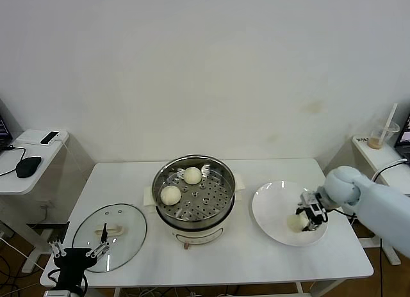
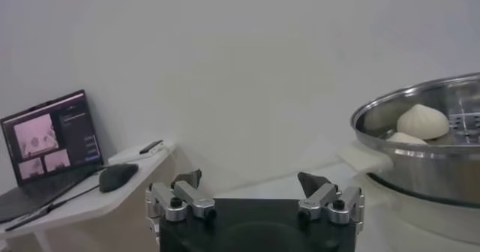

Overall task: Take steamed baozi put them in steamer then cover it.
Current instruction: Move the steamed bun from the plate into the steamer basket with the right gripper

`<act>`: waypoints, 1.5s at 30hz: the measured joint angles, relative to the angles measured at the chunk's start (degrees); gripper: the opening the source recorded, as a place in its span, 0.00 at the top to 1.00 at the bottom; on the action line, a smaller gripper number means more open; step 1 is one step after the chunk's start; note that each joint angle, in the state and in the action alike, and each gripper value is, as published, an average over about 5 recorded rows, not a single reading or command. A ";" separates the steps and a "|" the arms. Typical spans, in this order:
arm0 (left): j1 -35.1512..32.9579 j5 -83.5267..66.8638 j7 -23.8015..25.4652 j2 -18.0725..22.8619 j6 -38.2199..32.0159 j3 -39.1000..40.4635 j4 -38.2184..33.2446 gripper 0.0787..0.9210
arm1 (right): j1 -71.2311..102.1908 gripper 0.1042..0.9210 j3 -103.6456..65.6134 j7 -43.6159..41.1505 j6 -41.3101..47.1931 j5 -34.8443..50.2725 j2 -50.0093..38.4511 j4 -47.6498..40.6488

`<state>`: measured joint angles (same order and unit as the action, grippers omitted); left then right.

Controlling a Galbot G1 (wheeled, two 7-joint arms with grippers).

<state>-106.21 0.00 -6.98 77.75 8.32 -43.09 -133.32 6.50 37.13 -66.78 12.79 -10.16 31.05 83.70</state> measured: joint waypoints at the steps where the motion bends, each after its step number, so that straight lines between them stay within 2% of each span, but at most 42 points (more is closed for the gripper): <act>1: 0.03 -0.01 -0.01 -0.04 0.00 0.00 -0.02 0.12 | -0.89 0.42 0.06 -0.17 0.02 0.41 -0.02 -0.07; 13: -0.19 -0.17 -0.03 -0.48 0.04 -0.13 -0.43 0.12 | -15.79 0.42 4.16 -1.60 -0.06 6.28 2.91 -2.17; 26: 0.07 -0.26 0.00 0.32 0.15 -0.80 -0.30 0.12 | -31.97 0.42 13.65 -0.29 1.38 12.71 14.91 -3.37; 36: -0.76 -0.19 -0.04 1.43 0.08 -1.89 -0.71 0.12 | -34.49 0.42 19.31 1.14 -0.14 14.27 25.87 -4.18; 45: -1.13 -0.17 -0.03 2.32 0.08 -2.76 -1.68 0.12 | -32.50 0.42 23.61 2.91 -3.95 12.30 32.48 -3.65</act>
<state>-107.34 -0.17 -7.01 80.07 8.40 -45.84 -135.00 -26.00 60.74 -63.87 8.84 2.14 63.54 80.05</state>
